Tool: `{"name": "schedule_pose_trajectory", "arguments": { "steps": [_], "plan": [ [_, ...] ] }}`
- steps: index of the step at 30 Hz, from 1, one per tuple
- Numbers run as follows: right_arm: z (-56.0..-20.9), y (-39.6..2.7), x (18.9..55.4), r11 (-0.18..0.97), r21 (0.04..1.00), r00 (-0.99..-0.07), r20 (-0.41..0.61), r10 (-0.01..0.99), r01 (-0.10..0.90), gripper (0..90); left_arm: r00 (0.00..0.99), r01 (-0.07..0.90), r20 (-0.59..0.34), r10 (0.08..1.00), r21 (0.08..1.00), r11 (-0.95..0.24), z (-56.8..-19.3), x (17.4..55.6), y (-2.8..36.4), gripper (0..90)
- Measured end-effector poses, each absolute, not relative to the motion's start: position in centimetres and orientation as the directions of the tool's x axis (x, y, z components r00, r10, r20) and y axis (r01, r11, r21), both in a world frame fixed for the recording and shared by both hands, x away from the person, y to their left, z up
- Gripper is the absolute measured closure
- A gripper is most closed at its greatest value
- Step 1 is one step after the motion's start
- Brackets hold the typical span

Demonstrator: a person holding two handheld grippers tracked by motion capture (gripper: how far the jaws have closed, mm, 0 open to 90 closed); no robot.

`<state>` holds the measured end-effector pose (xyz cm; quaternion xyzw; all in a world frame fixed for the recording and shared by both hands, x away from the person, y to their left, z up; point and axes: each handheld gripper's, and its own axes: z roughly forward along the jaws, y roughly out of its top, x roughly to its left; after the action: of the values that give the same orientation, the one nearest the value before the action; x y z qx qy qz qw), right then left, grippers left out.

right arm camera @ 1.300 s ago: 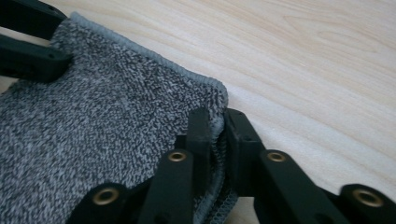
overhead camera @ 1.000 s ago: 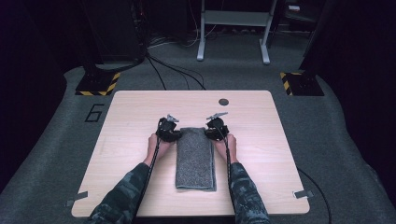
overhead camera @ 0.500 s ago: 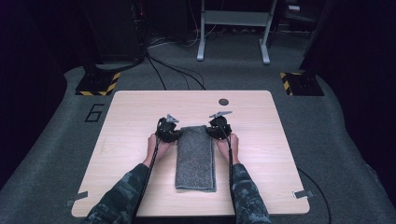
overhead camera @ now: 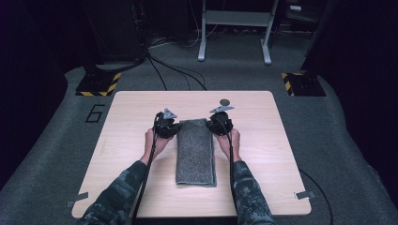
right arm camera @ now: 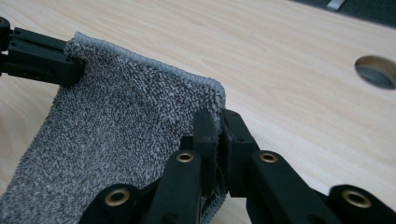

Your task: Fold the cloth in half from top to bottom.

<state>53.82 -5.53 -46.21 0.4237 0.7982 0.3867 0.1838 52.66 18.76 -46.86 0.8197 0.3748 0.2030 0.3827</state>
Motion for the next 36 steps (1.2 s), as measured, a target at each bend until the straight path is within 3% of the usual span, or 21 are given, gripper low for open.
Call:
{"name": "schedule_pose_trajectory", "arguments": {
  "steps": [22, 36],
  "plan": [
    [-41.8, -5.4, 53.1, 0.341, 0.836, -0.58, -0.034, 0.814, 0.429, 85.5, 0.617, 0.355, 0.088, 0.782, 0.856, -0.377, -42.8, 52.2, 19.3, 86.4],
    [-42.9, -6.4, 49.5, 0.358, 0.843, -0.613, -0.043, 0.789, 0.401, 85.2, 0.676, 0.348, 0.055, 0.735, 0.855, -0.384, -43.7, 49.2, 19.3, 86.4]
  ]
}}
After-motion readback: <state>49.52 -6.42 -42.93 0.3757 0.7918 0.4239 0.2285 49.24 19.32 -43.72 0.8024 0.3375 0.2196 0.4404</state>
